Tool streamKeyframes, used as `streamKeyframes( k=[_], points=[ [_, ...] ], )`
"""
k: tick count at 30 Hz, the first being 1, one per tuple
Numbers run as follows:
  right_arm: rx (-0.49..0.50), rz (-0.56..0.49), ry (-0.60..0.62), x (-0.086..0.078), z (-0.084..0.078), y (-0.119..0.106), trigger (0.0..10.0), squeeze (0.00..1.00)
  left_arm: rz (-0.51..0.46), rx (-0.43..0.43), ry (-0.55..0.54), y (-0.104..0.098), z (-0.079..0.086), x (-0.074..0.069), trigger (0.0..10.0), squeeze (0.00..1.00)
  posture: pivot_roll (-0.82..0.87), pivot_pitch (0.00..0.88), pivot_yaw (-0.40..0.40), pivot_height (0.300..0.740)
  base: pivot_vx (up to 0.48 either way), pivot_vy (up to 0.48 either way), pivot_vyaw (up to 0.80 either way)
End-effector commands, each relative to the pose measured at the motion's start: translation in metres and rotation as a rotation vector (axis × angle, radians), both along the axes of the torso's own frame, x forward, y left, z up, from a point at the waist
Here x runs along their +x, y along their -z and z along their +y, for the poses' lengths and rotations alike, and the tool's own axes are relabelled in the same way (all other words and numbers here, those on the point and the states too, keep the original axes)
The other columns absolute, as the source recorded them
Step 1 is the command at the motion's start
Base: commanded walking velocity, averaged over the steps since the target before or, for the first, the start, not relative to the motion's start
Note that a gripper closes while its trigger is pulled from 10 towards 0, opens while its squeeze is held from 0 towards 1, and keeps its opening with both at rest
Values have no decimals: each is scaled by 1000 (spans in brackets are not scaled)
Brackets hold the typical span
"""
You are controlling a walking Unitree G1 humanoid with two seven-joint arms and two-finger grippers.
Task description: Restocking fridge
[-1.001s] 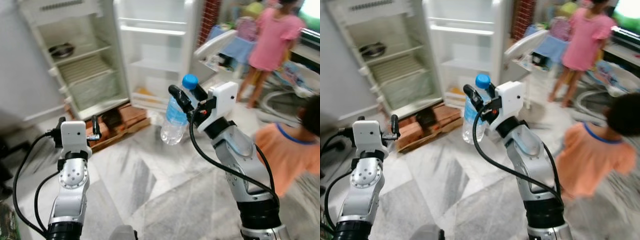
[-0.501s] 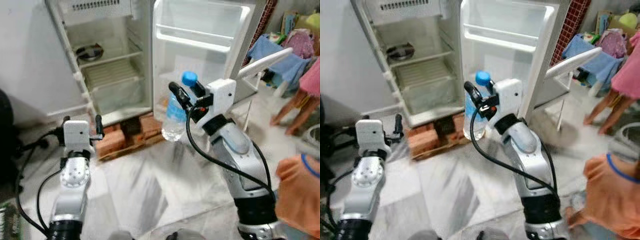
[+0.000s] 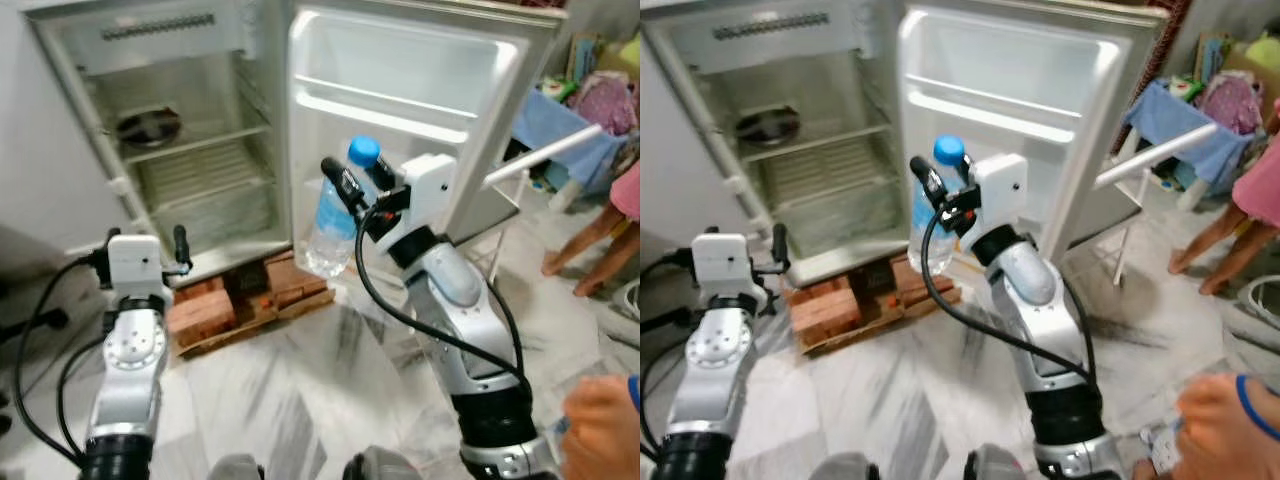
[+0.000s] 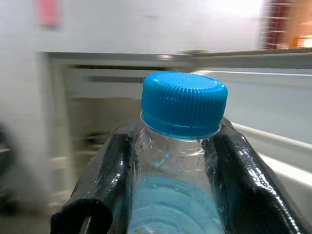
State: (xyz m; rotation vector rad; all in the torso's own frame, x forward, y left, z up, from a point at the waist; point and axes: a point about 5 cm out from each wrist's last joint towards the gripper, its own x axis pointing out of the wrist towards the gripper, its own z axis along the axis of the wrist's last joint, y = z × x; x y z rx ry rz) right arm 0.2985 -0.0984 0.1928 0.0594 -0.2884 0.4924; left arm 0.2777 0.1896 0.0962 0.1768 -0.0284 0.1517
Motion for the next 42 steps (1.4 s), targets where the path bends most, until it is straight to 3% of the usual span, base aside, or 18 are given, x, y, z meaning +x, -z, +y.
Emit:
streamKeyframes(
  k=[1, 4, 21, 31, 42],
  points=[
    [18, -60, -30, -1, 10, -13, 10000, 0, -5, 12, -26, -3, 10, 0, 10000, 0, 87, 41, -20, 740, 480, 0, 0],
    [17, -61, -28, 0, 9, -13, 10000, 0, -5, 7, -30, -3, 10, 1, 10000, 0, 88, 40, -22, 740, 480, 0, 0],
    [-16, -25, -15, 2, 8, 2, 10000, 0, 25, 6, -67, 4, 14, -2, 10000, 0, 88, 32, -27, 740, 0, 0, 0],
    [-49, 24, 76, 6, -2, 29, 10000, 0, 57, 11, -71, 13, 19, -8, 10000, 0, 100, 36, -27, 740, 0, 0, 0],
    [-65, 53, 73, 5, -1, 40, 10000, 0, 59, 23, -54, 17, 21, -13, 10000, 0, 101, 39, -31, 740, 57, 0, 0]
  ],
)
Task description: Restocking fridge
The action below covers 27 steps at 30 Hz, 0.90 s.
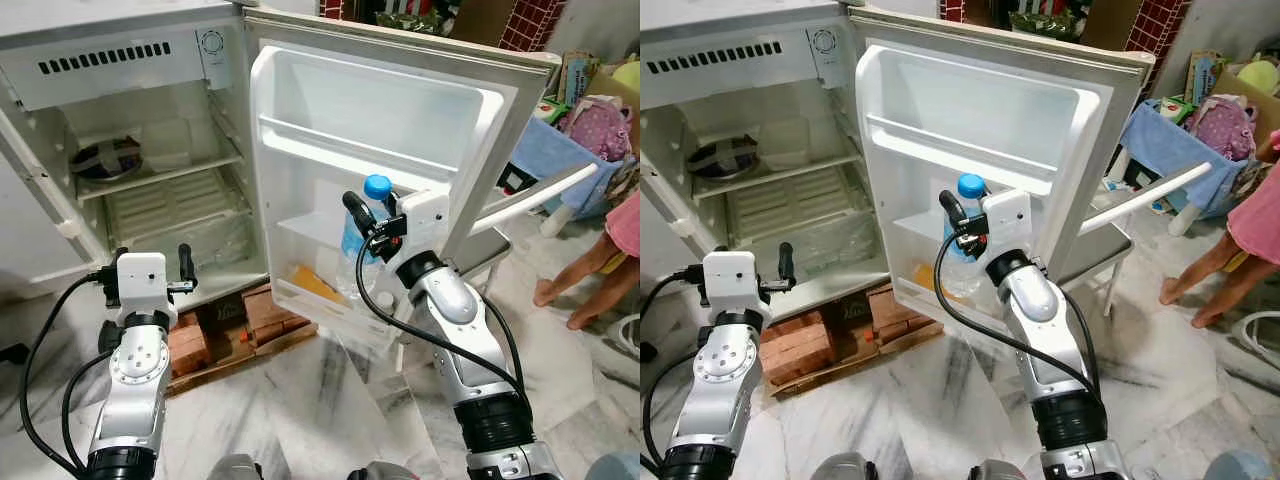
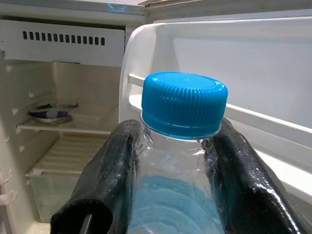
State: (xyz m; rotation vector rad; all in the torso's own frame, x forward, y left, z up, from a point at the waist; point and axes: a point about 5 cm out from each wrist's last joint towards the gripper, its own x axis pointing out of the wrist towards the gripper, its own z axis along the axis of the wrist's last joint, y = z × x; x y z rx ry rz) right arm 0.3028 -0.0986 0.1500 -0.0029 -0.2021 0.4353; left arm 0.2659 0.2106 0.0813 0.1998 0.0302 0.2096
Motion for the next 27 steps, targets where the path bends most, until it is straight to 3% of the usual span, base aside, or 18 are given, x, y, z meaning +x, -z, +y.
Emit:
streamKeyframes(
  k=[1, 27],
  points=[
    [7, -18, 7, 0, -1, -2, 10000, 0, 4, 4, 10, 2, 0, -1, 10000, 0, 101, 40, -32, 740, 394, 0, 0],
    [-7, -30, -35, -5, 2, 3, 10000, 0, 7, 3, 14, 3, -1, -7, 10000, 0, 94, 55, -32, 740, 380, 0, 0]
  ],
)
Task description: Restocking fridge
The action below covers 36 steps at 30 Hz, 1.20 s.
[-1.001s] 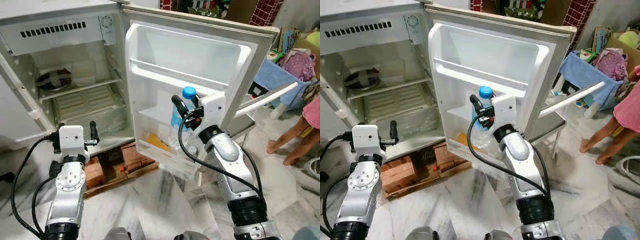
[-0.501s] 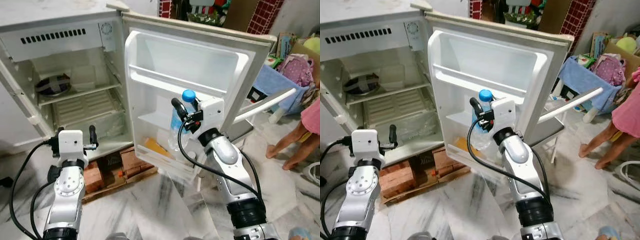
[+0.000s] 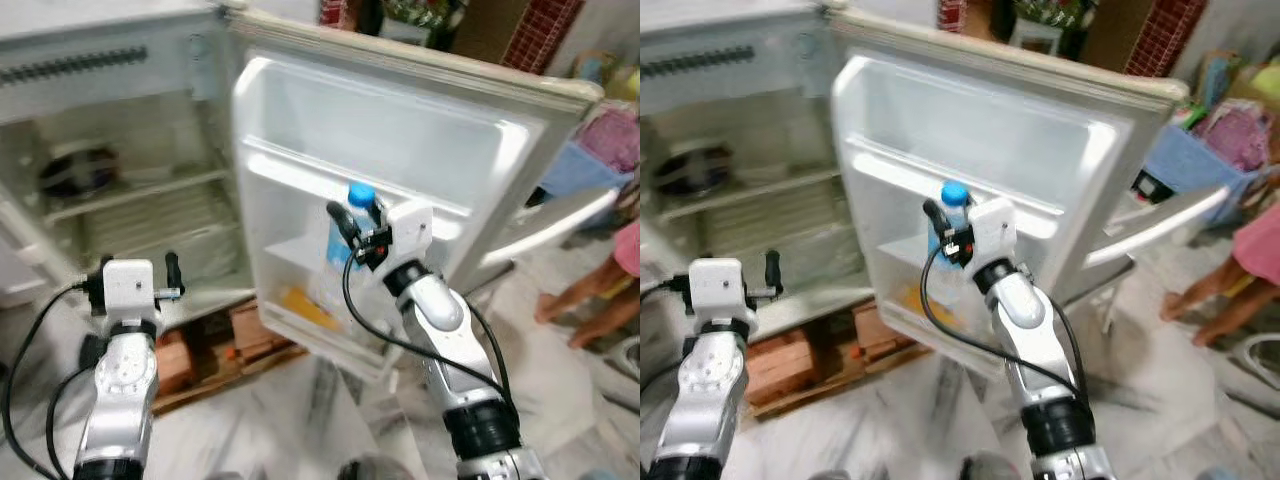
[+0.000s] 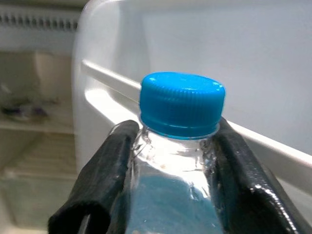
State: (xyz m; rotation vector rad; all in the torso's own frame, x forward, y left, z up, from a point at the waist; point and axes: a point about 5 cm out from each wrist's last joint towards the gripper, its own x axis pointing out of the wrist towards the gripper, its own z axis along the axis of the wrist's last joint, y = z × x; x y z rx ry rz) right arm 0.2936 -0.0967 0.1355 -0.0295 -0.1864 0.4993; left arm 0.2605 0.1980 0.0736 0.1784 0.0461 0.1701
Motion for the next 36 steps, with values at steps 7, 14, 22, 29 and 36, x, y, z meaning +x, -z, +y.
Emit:
streamKeyframes(
  k=[7, 14, 22, 29, 36],
  points=[
    [26, -38, 28, 4, -2, -11, 10000, 0, -8, 20, -22, -4, 11, -3, 10000, 0, 92, 58, -30, 740, 203, 0, 0],
    [47, -28, 14, 1, -3, -9, 10000, 0, 44, 43, 2, 3, 13, -15, 10000, 0, 100, 64, -27, 740, 0, 0, 0],
    [54, -21, 6, 2, 0, -8, 10000, 0, 77, 36, 4, 7, 20, -19, 10000, 0, 111, 65, -28, 740, 0, 159, 0],
    [53, -36, 15, 5, -1, -12, 10000, 0, 61, 32, 27, 4, 16, -13, 10000, 0, 107, 61, -26, 740, 0, 470, 0],
    [48, -41, 33, 6, -4, -12, 10000, 0, 45, 39, 39, 0, 15, -12, 10000, 0, 105, 61, -24, 740, 0, 0, 0]
  ],
)
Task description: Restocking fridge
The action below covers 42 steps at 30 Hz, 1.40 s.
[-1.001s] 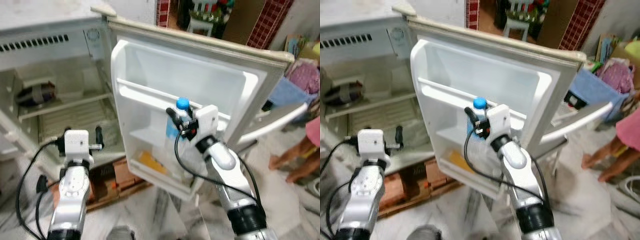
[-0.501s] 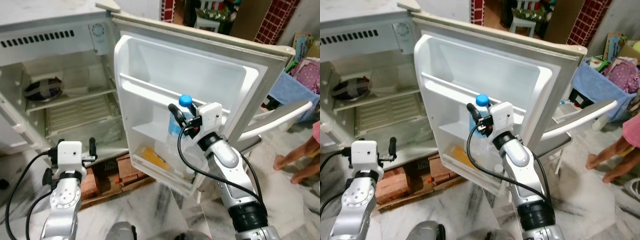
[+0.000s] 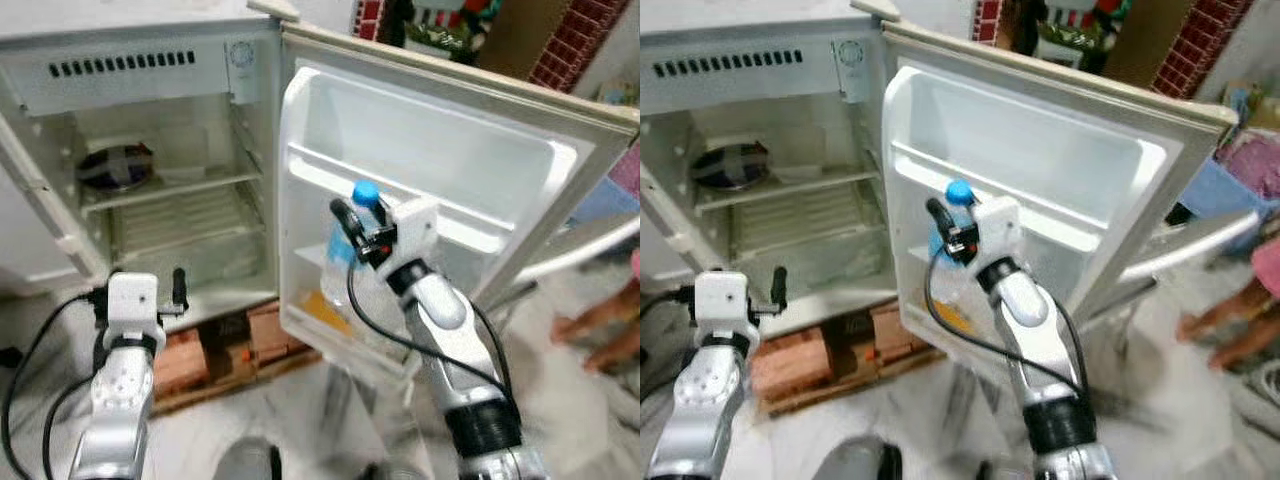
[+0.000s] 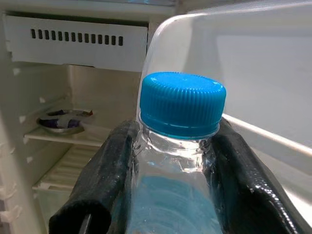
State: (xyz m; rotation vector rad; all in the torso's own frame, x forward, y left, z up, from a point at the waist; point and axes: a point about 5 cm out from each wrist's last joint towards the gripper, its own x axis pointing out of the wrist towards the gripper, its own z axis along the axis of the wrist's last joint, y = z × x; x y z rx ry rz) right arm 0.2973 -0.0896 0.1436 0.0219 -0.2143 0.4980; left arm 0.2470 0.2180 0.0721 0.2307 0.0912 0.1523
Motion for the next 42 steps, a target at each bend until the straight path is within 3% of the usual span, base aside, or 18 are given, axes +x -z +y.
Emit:
streamKeyframes(
  k=[1, 13, 28, 42],
  points=[
    [-9, -26, 40, 2, -11, -4, 10000, 0, -4, -9, 25, -1, -5, 1, 10000, 0, 105, 61, -24, 740, 0, 0, 0],
    [-76, -27, 200, 10, -27, 0, 10000, 0, 7, -4, 27, -1, -4, 1, 10000, 0, 106, 68, -21, 740, 0, 0, 0],
    [-42, 0, 156, 5, -21, 6, 10000, 0, 16, -3, 32, 0, -4, 0, 10000, 0, 107, 81, -18, 736, 0, 0, 0],
    [-31, 21, 75, -1, -10, 10, 10000, 0, 14, -4, 37, 0, -6, 0, 10000, 0, 107, 89, -17, 646, 0, 0, 0]
  ],
)
